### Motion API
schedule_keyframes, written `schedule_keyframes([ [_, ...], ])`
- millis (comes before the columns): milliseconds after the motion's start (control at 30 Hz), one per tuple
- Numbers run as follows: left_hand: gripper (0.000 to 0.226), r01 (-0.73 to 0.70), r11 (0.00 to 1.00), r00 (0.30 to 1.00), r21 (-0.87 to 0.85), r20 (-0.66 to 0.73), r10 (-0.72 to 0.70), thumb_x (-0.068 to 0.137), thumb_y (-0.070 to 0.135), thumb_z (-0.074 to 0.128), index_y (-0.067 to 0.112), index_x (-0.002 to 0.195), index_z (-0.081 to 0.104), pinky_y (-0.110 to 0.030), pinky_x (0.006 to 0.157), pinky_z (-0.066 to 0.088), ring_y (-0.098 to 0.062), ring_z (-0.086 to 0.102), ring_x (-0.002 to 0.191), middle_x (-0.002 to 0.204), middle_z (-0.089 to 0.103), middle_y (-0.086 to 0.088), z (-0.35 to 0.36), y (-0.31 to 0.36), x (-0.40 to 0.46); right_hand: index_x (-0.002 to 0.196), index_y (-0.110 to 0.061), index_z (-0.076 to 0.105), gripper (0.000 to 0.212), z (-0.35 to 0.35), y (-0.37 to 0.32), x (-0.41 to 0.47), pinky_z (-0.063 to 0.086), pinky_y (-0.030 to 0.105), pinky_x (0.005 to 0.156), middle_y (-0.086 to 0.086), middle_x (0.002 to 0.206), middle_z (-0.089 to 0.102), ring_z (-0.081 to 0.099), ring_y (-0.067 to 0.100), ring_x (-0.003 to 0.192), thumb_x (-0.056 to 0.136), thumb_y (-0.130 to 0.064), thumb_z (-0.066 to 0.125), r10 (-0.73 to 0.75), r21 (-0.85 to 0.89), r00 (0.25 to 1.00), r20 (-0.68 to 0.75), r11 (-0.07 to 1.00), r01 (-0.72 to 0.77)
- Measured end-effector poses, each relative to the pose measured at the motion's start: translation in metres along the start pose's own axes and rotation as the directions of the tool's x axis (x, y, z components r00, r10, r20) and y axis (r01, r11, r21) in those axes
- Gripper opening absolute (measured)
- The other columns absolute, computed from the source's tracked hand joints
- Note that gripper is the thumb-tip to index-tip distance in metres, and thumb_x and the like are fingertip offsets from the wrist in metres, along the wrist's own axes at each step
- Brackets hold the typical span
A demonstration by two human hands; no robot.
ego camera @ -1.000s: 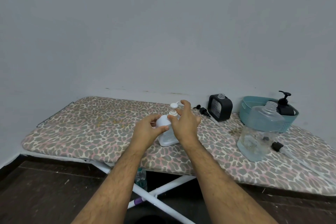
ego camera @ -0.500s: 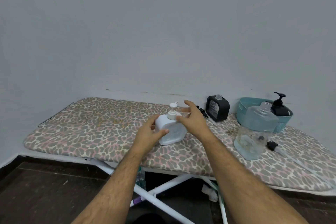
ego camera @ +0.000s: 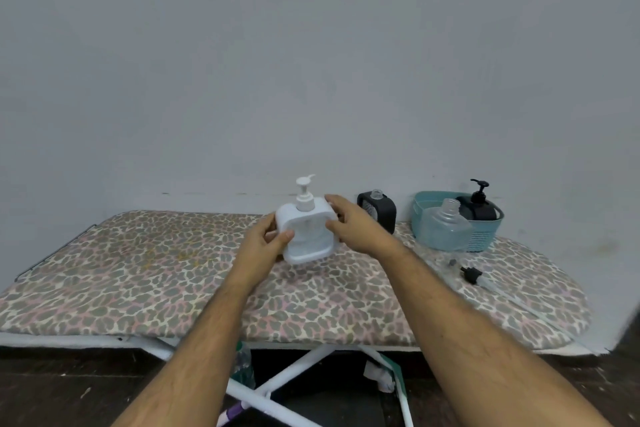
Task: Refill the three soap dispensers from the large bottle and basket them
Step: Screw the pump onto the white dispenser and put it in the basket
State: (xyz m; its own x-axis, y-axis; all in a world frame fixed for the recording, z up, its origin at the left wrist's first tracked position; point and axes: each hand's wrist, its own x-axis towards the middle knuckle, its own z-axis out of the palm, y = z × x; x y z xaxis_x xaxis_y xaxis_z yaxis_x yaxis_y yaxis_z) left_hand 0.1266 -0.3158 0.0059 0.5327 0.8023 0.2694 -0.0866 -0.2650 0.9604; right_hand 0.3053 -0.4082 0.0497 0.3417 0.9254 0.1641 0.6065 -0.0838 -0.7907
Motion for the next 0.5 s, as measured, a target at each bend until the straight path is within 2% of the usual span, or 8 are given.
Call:
schedule_keyframes([
  [133, 0.039, -0.085, 0.996, 0.994, -0.037, 0.063, 0.087, 0.097, 0.015, 0.059, 0.029, 0.134, 0.057, -0.034, 0.076, 0.061, -0.009, 0.067, 0.105, 0.12, 0.067, 0.011, 0.025, 0.045, 0.024, 0.149, -0.024, 0.039, 0.059, -0.063, -0.031, -0.004, 0.052, 0.035, 0.091, 0.0, 0.132, 0.056, 0.061, 0.02, 0.106, 0.095, -0.014, 0.061, -0.066, -0.135, 0.994, -0.083, 0.989, 0.054],
  [267, 0.039, -0.148, 0.987, 0.977, -0.055, 0.148, 0.155, 0.1, 0.019, 0.056, 0.026, 0.138, 0.057, -0.035, 0.078, 0.061, -0.011, 0.066, 0.11, 0.126, 0.066, 0.006, 0.057, 0.084, 0.052, 0.144, -0.017, 0.047, 0.062, -0.13, -0.049, -0.01, 0.055, 0.041, 0.089, 0.005, 0.125, 0.061, 0.063, 0.023, 0.102, 0.088, -0.017, 0.072, -0.116, -0.23, 0.984, -0.134, 0.97, 0.083],
  [333, 0.038, -0.162, 0.984, 0.967, -0.07, 0.186, 0.173, 0.1, 0.02, 0.055, 0.024, 0.138, 0.057, -0.034, 0.078, 0.061, -0.011, 0.065, 0.111, 0.126, 0.066, 0.004, 0.079, 0.098, 0.068, 0.14, -0.016, 0.05, 0.062, -0.161, -0.048, -0.012, 0.057, 0.044, 0.084, 0.008, 0.119, 0.064, 0.064, 0.027, 0.1, 0.084, -0.018, 0.077, -0.099, -0.207, 0.982, -0.161, 0.976, 0.064],
  [433, 0.035, -0.163, 0.983, 0.956, -0.089, 0.23, 0.18, 0.1, 0.019, 0.055, 0.02, 0.136, 0.059, -0.031, 0.075, 0.06, -0.013, 0.066, 0.109, 0.124, 0.067, 0.003, 0.117, 0.113, 0.091, 0.12, -0.015, 0.064, 0.043, -0.201, -0.034, -0.016, 0.057, 0.046, 0.078, 0.006, 0.109, 0.067, 0.066, 0.031, 0.099, 0.08, -0.018, 0.08, -0.074, -0.155, 0.974, -0.215, 0.987, 0.041],
  [500, 0.034, -0.153, 0.983, 0.957, -0.101, 0.231, 0.173, 0.1, 0.018, 0.055, 0.018, 0.134, 0.06, -0.031, 0.074, 0.06, -0.013, 0.066, 0.108, 0.122, 0.067, 0.002, 0.145, 0.117, 0.108, 0.112, -0.016, 0.066, 0.039, -0.22, -0.018, -0.017, 0.057, 0.048, 0.079, 0.004, 0.105, 0.068, 0.067, 0.029, 0.097, 0.077, -0.02, 0.083, -0.056, -0.112, 0.958, -0.282, 0.993, 0.025],
])
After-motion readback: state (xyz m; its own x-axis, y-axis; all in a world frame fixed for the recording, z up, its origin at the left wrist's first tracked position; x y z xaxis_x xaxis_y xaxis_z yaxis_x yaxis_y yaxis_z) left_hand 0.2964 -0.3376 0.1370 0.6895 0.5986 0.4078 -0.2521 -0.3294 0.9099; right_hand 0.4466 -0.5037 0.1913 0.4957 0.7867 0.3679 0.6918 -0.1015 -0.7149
